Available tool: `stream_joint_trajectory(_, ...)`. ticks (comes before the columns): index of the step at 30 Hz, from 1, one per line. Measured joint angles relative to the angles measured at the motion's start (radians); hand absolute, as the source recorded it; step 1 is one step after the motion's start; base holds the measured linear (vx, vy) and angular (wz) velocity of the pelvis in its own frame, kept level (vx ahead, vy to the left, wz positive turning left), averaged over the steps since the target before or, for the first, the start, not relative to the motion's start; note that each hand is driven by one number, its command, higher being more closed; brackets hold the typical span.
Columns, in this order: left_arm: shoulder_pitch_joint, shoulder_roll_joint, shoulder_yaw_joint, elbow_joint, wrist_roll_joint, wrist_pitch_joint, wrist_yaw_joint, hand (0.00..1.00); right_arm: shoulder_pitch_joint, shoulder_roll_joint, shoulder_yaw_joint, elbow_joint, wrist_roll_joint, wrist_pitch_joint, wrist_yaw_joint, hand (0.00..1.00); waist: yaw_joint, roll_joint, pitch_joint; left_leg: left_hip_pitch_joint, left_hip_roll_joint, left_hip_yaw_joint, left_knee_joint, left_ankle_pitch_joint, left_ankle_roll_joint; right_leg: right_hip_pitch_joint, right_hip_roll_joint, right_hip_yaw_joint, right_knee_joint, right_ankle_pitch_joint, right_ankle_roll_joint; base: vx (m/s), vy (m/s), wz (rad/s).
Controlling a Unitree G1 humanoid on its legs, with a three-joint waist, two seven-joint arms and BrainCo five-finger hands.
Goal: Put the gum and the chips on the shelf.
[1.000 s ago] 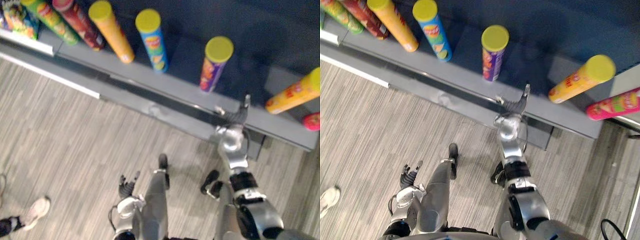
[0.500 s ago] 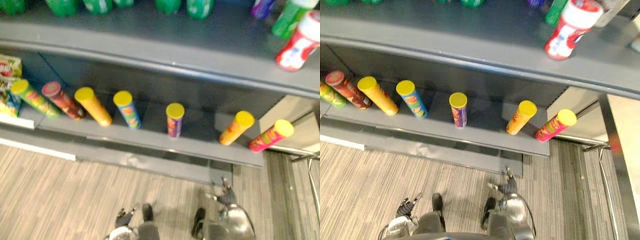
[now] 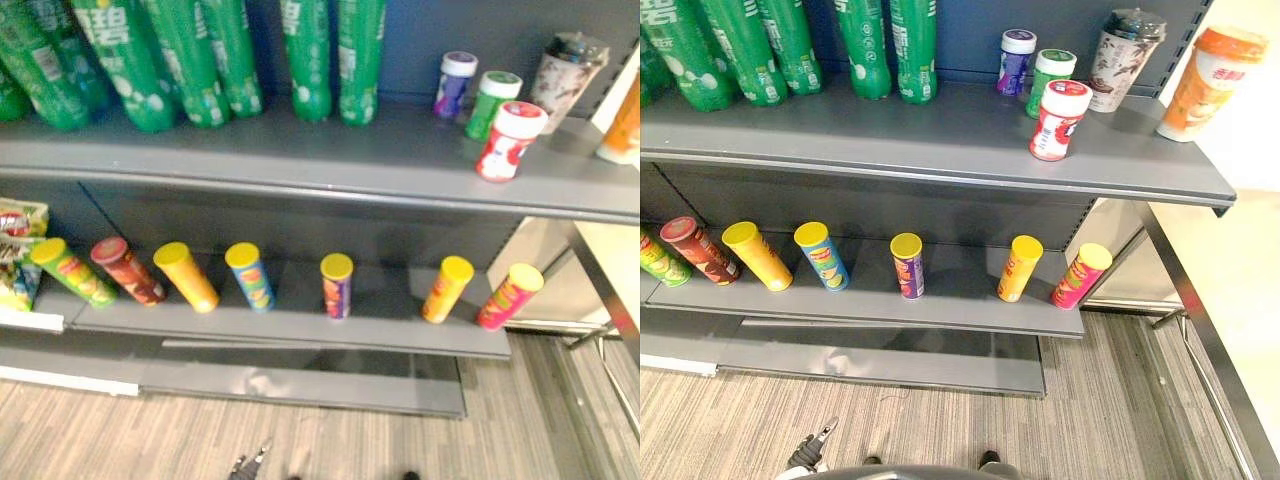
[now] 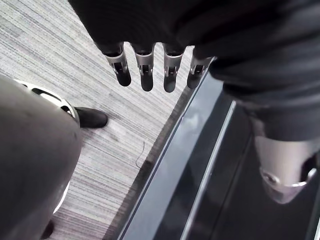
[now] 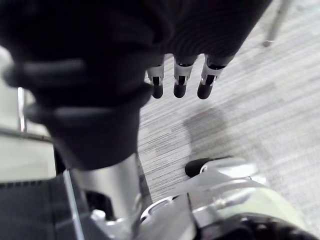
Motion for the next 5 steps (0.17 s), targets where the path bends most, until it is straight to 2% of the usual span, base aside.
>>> stream_joint_trajectory(5,-0.001,-0.001,-0.002,0.020,-0.002,0.003,-0.005,0.00,-0.010,0.004,-0.076,0.034,0.086,0.006,-0.008,0.00,-0.014,0.014,-0.006,0.013,-0.008,0.010,0.000,-0.004,0.008,0.022,-0.001,0.010,-0.031,0.024,0.008,0.04,0.009,-0.06)
